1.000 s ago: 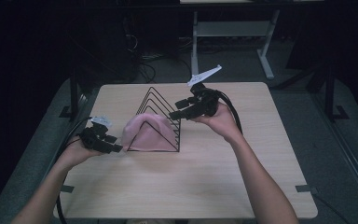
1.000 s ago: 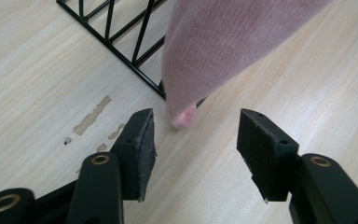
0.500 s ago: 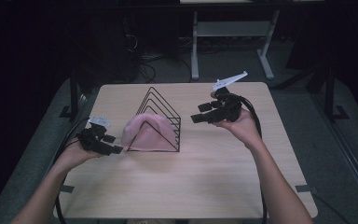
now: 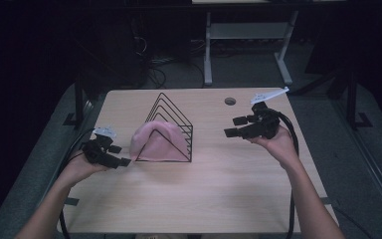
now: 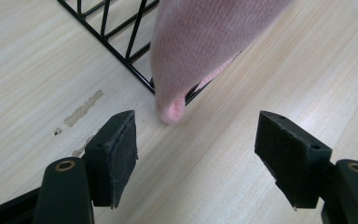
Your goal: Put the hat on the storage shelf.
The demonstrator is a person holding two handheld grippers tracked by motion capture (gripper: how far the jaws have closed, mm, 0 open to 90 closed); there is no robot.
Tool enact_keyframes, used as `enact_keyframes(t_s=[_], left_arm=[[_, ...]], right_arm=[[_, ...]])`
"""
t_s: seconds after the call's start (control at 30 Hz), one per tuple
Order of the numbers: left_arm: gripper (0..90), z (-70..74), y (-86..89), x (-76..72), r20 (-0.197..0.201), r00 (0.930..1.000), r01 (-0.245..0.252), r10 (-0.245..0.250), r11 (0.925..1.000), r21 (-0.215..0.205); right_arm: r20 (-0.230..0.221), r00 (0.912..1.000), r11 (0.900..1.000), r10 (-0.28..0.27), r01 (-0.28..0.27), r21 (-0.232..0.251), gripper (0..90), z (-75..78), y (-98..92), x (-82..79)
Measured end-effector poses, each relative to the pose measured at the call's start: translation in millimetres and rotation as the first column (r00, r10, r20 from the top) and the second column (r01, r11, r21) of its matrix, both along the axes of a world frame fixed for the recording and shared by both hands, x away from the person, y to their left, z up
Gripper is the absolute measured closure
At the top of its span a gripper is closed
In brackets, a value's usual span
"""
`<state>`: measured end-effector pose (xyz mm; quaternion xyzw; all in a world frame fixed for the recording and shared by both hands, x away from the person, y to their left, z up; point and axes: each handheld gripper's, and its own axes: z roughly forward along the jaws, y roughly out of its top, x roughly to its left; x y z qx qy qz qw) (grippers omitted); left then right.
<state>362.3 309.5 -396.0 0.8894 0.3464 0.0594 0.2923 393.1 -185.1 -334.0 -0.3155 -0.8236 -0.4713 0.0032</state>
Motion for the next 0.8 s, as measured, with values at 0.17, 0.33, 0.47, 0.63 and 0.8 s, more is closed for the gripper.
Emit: enact_keyframes(t_s=[0.17,0.33,0.47,0.63,0.8], left_arm=[[29.1,-4.3,0.8,-1.0,-0.004,0.9999,-0.011,0.011,0.9999,-0.002],[28.7,-6.1,0.5,-2.9,-0.009,0.9999,-0.012,0.012,0.9999,-0.003],[28.7,-6.5,1.6,-6.5,-0.004,0.9999,-0.016,0.016,0.9998,-0.008],[28.8,-8.7,4.4,-9.7,-0.003,0.9996,-0.027,0.027,0.9996,-0.006],[28.8,-10.0,6.4,-11.3,-0.002,0.9997,-0.024,0.024,0.9996,0.012]], right_arm=[[-0.023,0.9990,0.999,-0.040,0.040,0.004,27.1,-10.7,-18.8,-6.2],[-0.036,0.9964,0.997,-0.078,0.078,0.006,26.0,-18.1,-34.6,-12.9],[-0.046,0.9940,0.995,-0.099,0.099,-0.002,26.0,-24.6,-45.4,-19.1],[-0.056,0.9919,0.993,-0.114,0.113,-0.019,25.0,-36.2,-58.4,-26.3],[-0.071,0.9884,0.991,-0.135,0.133,-0.022,24.8,-47.3,-70.4,-33.2]])
